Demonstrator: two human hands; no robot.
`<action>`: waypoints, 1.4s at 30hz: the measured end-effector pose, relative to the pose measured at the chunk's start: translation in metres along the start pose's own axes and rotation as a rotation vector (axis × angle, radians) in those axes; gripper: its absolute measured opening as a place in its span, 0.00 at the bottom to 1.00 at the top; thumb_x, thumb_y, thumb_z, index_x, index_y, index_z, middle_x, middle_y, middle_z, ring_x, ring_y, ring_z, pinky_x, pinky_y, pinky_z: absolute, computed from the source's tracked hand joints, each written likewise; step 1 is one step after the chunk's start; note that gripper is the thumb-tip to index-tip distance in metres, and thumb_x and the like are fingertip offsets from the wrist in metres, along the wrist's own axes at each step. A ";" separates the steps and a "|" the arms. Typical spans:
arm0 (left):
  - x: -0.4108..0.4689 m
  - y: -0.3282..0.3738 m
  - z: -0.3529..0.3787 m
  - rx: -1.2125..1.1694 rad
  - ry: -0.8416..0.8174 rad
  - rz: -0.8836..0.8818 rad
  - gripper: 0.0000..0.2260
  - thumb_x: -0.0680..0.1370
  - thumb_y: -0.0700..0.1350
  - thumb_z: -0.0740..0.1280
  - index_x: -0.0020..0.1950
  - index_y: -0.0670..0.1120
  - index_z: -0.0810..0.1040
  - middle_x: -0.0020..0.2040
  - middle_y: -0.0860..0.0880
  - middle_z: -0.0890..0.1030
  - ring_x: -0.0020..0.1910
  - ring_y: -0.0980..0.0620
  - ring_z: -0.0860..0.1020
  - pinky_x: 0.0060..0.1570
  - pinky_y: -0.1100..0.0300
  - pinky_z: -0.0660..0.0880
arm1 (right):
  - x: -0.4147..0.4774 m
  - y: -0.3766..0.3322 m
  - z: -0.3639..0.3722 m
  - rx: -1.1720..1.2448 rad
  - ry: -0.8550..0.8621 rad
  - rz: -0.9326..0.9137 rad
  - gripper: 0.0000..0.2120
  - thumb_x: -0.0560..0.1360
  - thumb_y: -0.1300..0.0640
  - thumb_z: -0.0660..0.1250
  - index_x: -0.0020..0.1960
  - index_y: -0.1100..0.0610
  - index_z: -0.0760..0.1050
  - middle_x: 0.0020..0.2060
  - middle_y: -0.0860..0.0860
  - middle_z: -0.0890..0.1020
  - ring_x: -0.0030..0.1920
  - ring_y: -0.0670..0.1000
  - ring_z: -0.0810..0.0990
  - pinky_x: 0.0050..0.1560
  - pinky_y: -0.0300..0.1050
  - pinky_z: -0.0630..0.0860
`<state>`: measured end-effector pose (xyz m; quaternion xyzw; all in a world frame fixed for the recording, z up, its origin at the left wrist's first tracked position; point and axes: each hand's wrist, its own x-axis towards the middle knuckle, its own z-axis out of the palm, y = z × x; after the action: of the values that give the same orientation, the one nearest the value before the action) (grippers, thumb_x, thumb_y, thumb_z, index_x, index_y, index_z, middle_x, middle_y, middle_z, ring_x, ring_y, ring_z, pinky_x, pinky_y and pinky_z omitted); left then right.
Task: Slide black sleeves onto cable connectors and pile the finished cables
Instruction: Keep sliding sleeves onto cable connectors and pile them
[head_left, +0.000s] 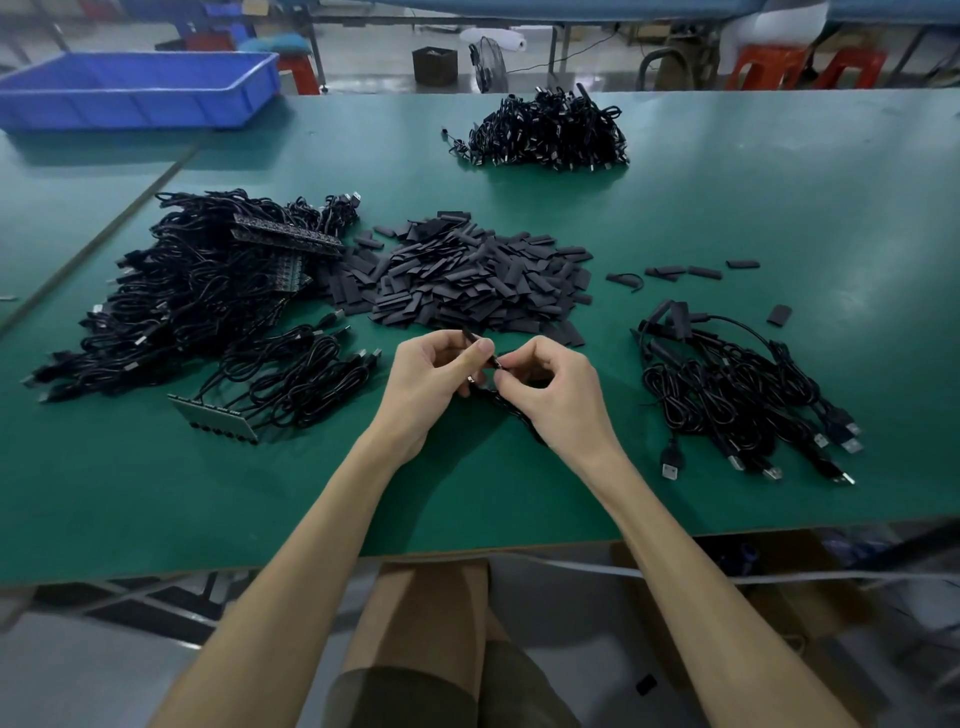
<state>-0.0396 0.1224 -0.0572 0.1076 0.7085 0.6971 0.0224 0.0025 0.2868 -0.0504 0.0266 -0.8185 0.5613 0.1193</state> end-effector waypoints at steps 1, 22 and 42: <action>0.000 0.000 0.000 0.004 -0.006 -0.001 0.10 0.80 0.46 0.72 0.46 0.39 0.83 0.37 0.41 0.81 0.36 0.49 0.77 0.36 0.62 0.73 | 0.000 0.000 0.000 -0.005 0.007 -0.003 0.03 0.74 0.61 0.75 0.44 0.55 0.82 0.34 0.45 0.83 0.33 0.40 0.78 0.38 0.33 0.73; -0.001 -0.001 -0.006 -0.167 -0.059 -0.008 0.08 0.80 0.43 0.71 0.54 0.40 0.83 0.48 0.44 0.86 0.41 0.53 0.81 0.38 0.64 0.74 | 0.001 0.002 -0.006 0.220 0.018 0.036 0.06 0.73 0.60 0.79 0.43 0.52 0.83 0.38 0.48 0.87 0.42 0.46 0.85 0.49 0.42 0.81; -0.005 0.002 -0.004 -0.100 -0.192 0.046 0.05 0.78 0.36 0.70 0.54 0.38 0.82 0.44 0.45 0.86 0.37 0.53 0.78 0.37 0.63 0.75 | 0.000 0.004 -0.006 0.209 0.039 0.122 0.16 0.69 0.62 0.82 0.45 0.57 0.74 0.37 0.50 0.87 0.44 0.46 0.88 0.47 0.38 0.82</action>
<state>-0.0352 0.1176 -0.0555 0.1887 0.6649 0.7183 0.0796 0.0031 0.2942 -0.0517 -0.0218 -0.7532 0.6502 0.0973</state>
